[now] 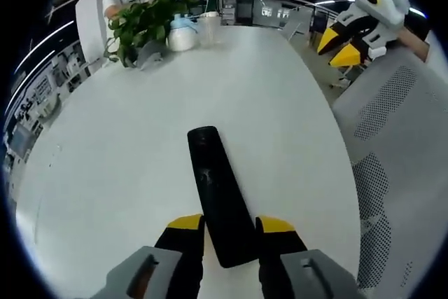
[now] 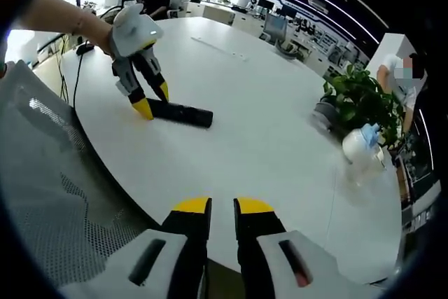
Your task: Press the specified remote control buttons in sequence, fully releasing each button before pressing the next.
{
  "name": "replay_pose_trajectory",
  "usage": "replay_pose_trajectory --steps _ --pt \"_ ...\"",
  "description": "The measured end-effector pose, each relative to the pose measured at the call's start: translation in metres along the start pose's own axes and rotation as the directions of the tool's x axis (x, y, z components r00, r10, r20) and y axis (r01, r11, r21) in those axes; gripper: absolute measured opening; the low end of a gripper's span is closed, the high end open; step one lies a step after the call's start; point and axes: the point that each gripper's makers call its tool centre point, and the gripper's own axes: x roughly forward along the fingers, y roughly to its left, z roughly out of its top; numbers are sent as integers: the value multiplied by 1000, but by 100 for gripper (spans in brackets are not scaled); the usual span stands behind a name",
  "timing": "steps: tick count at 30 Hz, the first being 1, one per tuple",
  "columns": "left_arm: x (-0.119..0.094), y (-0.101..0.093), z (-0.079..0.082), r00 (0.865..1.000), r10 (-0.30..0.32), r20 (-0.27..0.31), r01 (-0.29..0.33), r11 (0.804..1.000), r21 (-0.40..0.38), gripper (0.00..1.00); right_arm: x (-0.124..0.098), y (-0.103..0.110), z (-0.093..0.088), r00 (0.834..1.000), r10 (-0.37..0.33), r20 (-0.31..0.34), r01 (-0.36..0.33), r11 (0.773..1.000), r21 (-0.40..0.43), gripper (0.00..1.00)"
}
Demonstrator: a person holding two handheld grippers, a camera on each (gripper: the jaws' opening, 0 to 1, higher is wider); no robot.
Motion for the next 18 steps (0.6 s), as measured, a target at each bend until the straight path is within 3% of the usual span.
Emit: replay_pose_trajectory --steps 6,11,18 --pt "0 0 0 1000 22 -10 -22 999 -35 29 0 0 0 1000 -2 -1 2 1000 1 12" --pt "0 -18 6 999 -39 31 43 984 -172 51 0 -1 -1 1000 -4 0 4 1000 7 12" --pt "10 -29 12 1000 22 9 -21 987 -157 71 1 1 -1 1000 3 -7 -3 1000 -6 12"
